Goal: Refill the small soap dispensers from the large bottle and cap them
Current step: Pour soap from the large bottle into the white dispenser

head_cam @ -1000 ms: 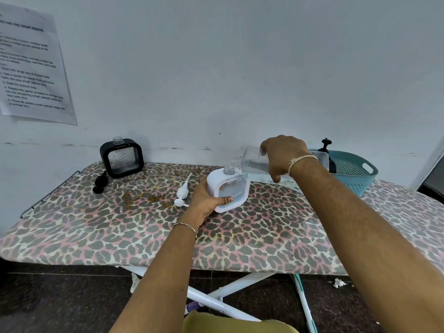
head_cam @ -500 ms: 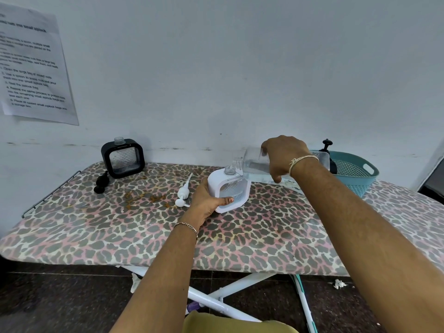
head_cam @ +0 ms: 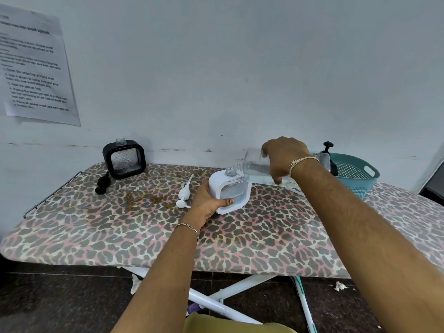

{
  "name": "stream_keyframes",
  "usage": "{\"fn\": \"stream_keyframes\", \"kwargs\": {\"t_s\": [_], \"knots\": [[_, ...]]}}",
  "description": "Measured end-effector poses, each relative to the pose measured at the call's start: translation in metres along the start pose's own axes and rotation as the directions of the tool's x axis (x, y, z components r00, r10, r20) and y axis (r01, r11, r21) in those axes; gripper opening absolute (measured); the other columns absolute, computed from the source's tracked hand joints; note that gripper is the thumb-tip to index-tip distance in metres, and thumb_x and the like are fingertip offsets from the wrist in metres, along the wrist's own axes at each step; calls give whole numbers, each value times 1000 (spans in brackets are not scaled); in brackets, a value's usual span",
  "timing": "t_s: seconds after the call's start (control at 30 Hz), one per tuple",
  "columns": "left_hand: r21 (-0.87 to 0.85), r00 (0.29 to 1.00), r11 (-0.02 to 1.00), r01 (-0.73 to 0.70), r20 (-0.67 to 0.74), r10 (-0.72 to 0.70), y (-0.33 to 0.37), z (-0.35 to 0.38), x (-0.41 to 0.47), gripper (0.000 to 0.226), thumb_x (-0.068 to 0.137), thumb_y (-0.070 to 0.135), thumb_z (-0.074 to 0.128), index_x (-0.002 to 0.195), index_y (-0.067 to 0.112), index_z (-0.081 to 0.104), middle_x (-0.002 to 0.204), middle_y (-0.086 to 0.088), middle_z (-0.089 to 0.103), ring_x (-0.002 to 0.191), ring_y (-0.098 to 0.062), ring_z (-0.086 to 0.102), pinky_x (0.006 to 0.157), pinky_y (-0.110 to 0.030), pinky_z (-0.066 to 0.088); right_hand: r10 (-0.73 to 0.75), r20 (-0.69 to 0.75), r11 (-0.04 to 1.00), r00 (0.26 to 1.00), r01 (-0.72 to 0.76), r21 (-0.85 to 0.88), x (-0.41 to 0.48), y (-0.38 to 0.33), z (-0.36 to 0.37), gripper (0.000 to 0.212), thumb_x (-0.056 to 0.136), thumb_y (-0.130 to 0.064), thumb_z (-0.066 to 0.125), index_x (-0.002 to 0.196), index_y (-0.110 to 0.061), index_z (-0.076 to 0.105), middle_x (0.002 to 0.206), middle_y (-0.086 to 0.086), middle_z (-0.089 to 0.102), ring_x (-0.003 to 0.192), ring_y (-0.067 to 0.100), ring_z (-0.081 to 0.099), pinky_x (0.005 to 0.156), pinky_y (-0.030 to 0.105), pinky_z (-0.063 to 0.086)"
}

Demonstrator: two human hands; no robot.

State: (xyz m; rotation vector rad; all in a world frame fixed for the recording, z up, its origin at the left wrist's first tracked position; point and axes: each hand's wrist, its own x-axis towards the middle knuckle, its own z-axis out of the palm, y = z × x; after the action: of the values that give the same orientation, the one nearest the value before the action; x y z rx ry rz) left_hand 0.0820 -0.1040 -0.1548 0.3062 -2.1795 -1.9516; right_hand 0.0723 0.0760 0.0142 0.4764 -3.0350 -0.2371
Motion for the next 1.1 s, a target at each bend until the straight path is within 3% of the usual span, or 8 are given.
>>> {"fn": "stream_keyframes", "kwargs": {"t_s": [0.2,1.1], "knots": [[8,1000,1000,6,4,-6,-2,0,2,87,52,8,93,129,21,53,122,1,64,112,-18,59,99,-41,49,0,5,1000,1000,0,2,0,0,1,69,57,-11,87,120,-19,60,114,5,64,104,27,62,78,33,49],[-8,1000,1000,4,9,-4,-1,0,0,87,53,8,92,128,24,52,122,2,63,113,-18,58,100,-41,49,8,5,1000,1000,-8,7,2,-2,-1,67,56,-11,87,117,-20,61,113,3,65,103,27,62,73,32,46]]}}
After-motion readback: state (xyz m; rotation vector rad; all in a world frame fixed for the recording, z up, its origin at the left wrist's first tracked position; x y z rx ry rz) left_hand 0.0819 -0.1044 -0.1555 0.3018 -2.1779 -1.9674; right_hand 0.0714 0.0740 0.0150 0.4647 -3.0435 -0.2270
